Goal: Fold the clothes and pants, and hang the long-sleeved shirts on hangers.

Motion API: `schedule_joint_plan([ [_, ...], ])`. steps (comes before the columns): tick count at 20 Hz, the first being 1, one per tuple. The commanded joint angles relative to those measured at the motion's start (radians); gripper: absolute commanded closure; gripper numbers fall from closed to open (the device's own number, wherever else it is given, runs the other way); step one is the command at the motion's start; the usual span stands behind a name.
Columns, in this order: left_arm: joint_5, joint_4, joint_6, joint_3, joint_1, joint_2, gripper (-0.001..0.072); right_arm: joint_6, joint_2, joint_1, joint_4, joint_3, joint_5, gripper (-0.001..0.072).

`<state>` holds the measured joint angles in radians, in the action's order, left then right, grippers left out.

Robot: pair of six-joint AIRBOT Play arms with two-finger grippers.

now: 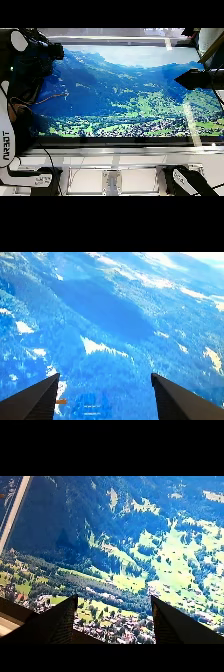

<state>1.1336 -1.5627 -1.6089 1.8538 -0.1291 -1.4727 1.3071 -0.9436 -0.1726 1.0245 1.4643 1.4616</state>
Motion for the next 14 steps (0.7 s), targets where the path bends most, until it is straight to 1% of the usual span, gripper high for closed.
schedule_joint_plan([
  [1,0.000,0.000,0.000,0.000,0.000,-0.001,0.0056,0.000,0.000,0.001,0.000,0.001,0.000,0.0212],
  [11,0.000,0.000,0.000,0.000,0.000,-0.001,0.0057,0.000,0.000,0.001,0.000,0.001,0.000,0.0211],
  [12,-0.011,-0.001,0.000,0.000,0.000,-0.004,0.0057,0.000,0.000,0.001,0.000,0.001,0.000,0.0211],
  [14,-0.086,0.002,0.000,-0.001,0.000,-0.023,0.0056,0.000,0.000,0.001,0.000,0.001,0.000,0.0211],
])
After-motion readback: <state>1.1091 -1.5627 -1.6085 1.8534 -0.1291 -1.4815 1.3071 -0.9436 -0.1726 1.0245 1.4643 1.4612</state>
